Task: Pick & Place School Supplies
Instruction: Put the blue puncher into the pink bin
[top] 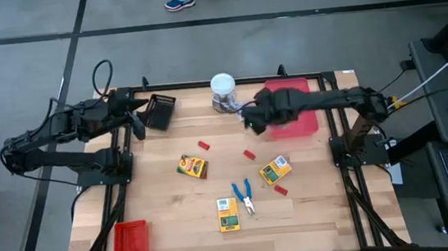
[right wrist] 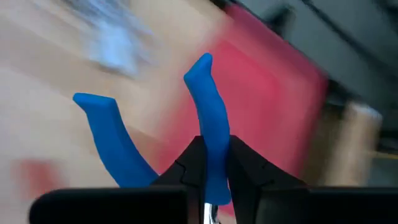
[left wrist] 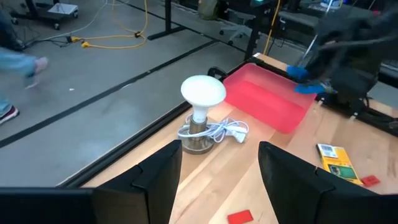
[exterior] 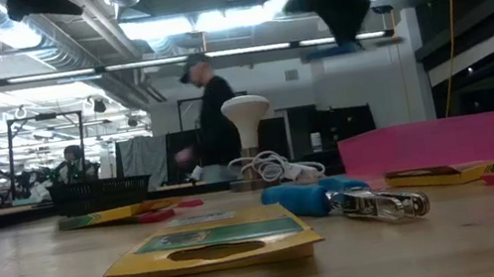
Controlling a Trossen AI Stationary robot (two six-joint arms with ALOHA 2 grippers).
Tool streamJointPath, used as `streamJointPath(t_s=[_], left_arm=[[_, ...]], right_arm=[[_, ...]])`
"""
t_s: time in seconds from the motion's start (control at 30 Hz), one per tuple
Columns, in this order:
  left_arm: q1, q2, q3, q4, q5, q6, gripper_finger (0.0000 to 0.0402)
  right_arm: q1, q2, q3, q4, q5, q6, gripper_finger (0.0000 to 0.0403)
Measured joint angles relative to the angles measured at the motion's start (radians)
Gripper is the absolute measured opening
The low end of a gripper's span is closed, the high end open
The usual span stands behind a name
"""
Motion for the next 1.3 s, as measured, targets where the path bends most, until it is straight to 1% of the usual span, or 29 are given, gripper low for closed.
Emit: streamJointPath(t_s=[0.03,0.1,0.17,0.23,0.33,0.43,0.57,0.67,0.8,0.9,0.97,1.1,1.3], left_arm=[[0.0,0.006,0.0,0.001,0.0,-0.005,0.021],[0.0,0.015,0.0,0.002,0.0,-0.017,0.021],[0.0,0.022,0.0,0.008,-0.007,-0.025,0.021],[0.0,0.026,0.0,0.008,-0.027,-0.03,0.021],[0.0,0.032,0.0,0.009,-0.054,-0.036,0.021],[0.0,0.036,0.0,0.01,-0.074,-0.05,0.021],[0.0,0.039,0.0,0.016,-0.099,-0.068,0.021],[0.0,0.045,0.0,0.039,-0.112,-0.07,0.021],[0.0,0.061,0.0,0.077,-0.131,-0.07,0.021],[0.0,0.081,0.0,0.102,-0.135,-0.07,0.021],[0.0,0.094,0.0,0.113,-0.136,-0.07,0.021],[0.0,0.123,0.0,0.121,-0.136,-0.081,0.021],[0.0,0.157,0.0,0.121,-0.136,-0.104,0.021]], right_arm=[[-0.037,0.001,-0.02,-0.025,0.0,-0.032,0.004],[-0.111,-0.013,-0.056,-0.014,0.001,-0.108,0.004],[-0.178,-0.03,-0.098,0.01,-0.042,-0.224,0.004],[-0.234,-0.042,-0.142,0.09,-0.086,-0.335,0.004],[-0.3,-0.059,-0.205,0.199,-0.147,-0.503,0.004],[-0.361,-0.061,-0.254,0.296,-0.234,-0.661,0.004],[-0.426,-0.063,-0.299,0.332,-0.267,-0.799,0.004],[-0.478,-0.063,-0.332,0.339,-0.271,-0.863,0.004],[-0.536,-0.063,-0.376,0.42,-0.305,-0.952,0.004],[-0.567,-0.063,-0.398,0.493,-0.316,-0.99,0.004],[-0.59,-0.063,-0.414,0.536,-0.346,-1.017,0.004],[-0.635,-0.063,-0.441,0.599,-0.37,-1.051,0.004],[-0.703,-0.063,-0.5,0.618,-0.416,-1.075,0.004]])
